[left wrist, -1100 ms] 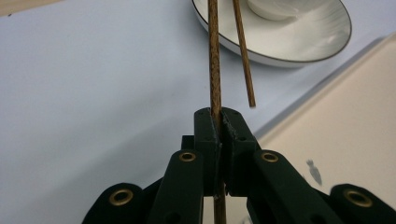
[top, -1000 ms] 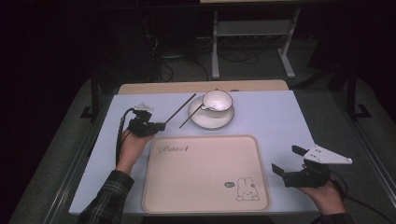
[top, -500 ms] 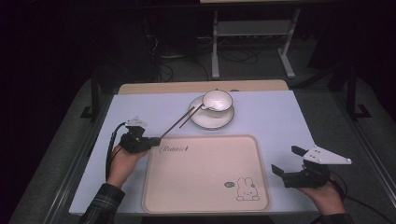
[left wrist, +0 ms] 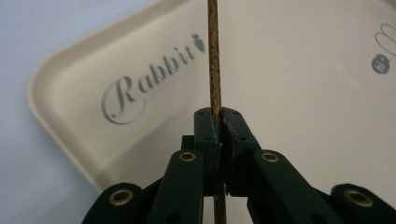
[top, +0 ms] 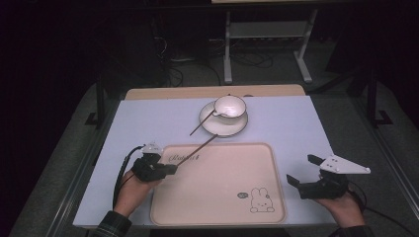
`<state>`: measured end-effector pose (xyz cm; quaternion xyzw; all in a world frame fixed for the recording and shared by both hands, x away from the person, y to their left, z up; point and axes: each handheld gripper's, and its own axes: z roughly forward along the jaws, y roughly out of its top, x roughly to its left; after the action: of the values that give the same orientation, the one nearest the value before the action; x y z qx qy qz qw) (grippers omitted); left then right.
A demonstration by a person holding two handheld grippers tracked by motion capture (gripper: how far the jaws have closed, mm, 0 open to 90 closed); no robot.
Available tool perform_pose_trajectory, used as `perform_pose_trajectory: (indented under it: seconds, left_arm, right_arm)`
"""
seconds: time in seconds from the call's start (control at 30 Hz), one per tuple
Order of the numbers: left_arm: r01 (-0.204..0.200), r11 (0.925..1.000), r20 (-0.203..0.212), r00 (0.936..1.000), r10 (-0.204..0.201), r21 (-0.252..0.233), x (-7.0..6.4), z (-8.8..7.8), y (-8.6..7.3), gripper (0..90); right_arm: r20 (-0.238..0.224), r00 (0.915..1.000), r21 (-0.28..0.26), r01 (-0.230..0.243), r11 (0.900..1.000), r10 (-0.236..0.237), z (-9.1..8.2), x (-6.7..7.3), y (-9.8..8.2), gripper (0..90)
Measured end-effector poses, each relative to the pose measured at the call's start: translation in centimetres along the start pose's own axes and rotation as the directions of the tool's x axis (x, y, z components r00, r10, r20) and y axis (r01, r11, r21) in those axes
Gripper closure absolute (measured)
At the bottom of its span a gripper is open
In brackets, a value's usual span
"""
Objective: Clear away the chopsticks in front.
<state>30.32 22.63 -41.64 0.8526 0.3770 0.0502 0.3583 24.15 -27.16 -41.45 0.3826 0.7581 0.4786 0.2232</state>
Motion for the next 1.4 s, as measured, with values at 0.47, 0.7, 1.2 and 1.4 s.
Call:
perform_pose_trajectory:
  seconds: [0.47,0.7,1.2,1.4]
  left_arm:
    - [-0.007,0.9986,0.031,0.9995,0.005,0.052,-0.8,0.9,-0.9,85.0]
    - [-0.006,0.9964,0.026,0.9997,0.004,0.084,-0.6,1.6,-1.2,84.7]
    - [0.006,0.9963,0.043,0.999,-0.01,0.086,-0.5,1.5,-1.2,79.8]
    - [-0.037,0.9992,0.003,0.9993,0.037,0.012,-0.5,1.0,0.8,56.9]
  right_arm:
    - [0.0,1.0,0.001,0.0,1.0,0.0,0.1,0.0,0.0,0.0]
    - [-0.002,1.0,0.002,0.001,1.0,-0.001,0.1,0.0,0.0,0.0]
    - [-0.004,1.0,0.003,0.003,1.0,-0.003,0.1,0.1,0.0,0.0]
    - [-0.005,1.0,0.0,0.003,1.0,-0.003,0.1,0.1,0.1,0.0]
